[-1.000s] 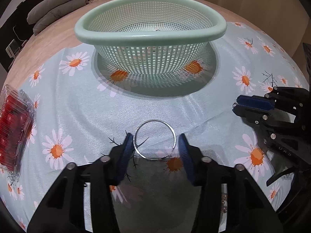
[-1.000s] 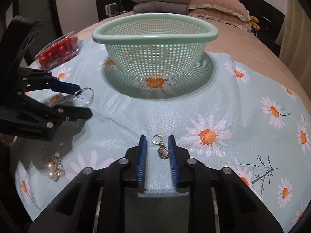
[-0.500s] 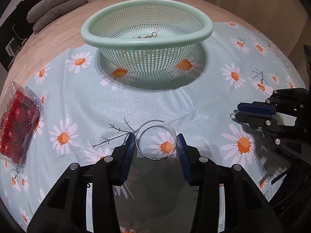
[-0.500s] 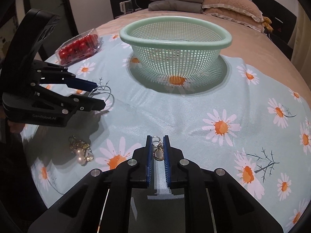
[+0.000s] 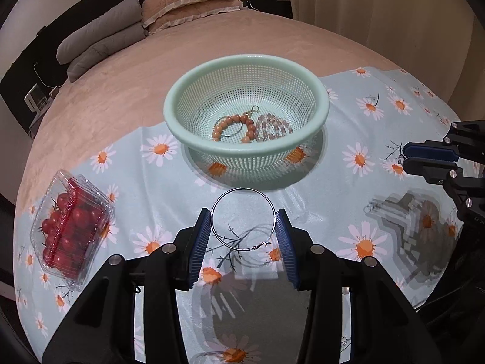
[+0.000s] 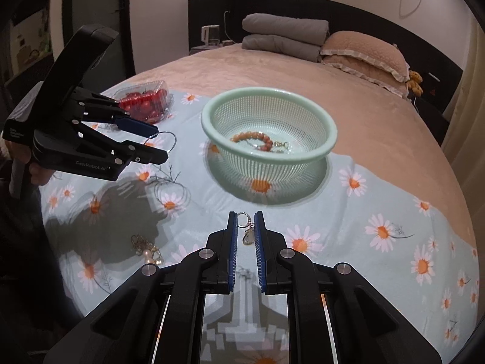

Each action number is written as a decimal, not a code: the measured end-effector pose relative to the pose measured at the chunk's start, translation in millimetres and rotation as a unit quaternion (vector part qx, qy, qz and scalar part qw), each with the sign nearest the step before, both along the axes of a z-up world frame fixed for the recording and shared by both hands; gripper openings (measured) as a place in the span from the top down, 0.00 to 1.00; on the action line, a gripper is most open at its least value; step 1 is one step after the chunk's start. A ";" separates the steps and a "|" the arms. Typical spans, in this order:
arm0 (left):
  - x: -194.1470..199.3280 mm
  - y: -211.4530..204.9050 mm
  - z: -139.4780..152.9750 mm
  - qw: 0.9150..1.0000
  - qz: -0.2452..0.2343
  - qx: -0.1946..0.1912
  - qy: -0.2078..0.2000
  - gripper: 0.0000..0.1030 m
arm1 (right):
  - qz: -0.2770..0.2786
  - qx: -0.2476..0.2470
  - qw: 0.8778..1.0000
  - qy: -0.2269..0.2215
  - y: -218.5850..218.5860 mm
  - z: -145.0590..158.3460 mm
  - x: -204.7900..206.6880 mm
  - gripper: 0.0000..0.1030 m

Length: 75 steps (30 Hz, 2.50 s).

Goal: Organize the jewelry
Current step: 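Carry the hoop and charm in both grippers over the green basket, then open both grippers to drop the hoop and charm into the basket, then move both open grippers toward the pearl drop earrings on the sheet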

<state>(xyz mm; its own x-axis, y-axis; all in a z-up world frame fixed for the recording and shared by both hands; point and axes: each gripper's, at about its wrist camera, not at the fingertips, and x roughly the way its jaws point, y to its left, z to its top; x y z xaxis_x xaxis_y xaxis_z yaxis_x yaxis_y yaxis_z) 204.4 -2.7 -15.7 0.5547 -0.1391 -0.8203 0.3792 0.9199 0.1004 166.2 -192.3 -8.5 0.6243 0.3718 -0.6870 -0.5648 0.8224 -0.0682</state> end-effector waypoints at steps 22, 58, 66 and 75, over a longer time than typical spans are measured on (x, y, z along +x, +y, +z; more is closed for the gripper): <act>66.9 -19.3 32.6 0.999 -0.020 0.008 -0.025 0.56 | 0.012 0.032 0.998 -0.050 17.9 49.8 84.5 0.89; 58.2 5.0 41.4 0.999 0.022 0.016 -0.042 0.06 | -0.054 0.039 0.997 -0.029 12.4 37.6 93.4 0.51; 24.1 12.2 29.3 0.999 0.022 0.007 -0.025 0.06 | -0.029 0.026 0.999 -0.006 19.4 27.1 53.9 0.51; -10.7 13.8 -5.8 1.000 0.017 0.012 0.001 0.06 | 0.010 0.007 0.999 0.035 36.8 -15.5 17.4 0.51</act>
